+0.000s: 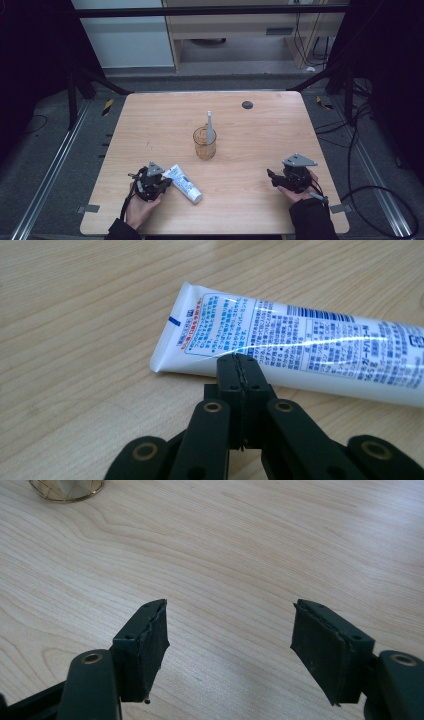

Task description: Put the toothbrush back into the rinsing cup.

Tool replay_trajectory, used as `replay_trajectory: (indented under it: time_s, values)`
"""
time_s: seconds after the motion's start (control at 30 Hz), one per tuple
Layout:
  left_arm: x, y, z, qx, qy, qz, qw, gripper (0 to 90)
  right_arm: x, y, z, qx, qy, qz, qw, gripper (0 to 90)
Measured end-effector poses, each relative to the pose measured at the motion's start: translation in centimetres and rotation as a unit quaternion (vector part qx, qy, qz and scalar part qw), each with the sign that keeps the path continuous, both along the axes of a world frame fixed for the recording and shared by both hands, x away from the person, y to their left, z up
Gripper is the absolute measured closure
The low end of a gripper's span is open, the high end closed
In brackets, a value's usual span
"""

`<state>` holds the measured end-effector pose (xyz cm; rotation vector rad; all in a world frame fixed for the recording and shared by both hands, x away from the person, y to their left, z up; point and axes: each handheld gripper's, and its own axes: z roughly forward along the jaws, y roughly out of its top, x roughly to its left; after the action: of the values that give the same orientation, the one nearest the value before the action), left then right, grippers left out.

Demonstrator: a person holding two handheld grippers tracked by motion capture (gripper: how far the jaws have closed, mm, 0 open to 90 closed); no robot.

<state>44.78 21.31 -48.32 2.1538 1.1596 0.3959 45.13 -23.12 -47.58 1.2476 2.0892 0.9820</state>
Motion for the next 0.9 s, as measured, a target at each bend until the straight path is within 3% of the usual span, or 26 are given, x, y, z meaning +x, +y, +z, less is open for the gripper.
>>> replay_trajectory:
  time_s: [0.53,0.9]
  values:
    - [3.0,-2.5,0.0,0.001,0.001,0.000,1.0000,89.7,0.0,0.0,-0.1,-0.001,0.001,0.000,1.0000,30.7]
    - [3.6,-4.7,0.3,0.002,0.007,-0.034,0.9994,89.7,0.1,0.0,-0.1,0.002,0.004,-0.001,1.0000,30.8]
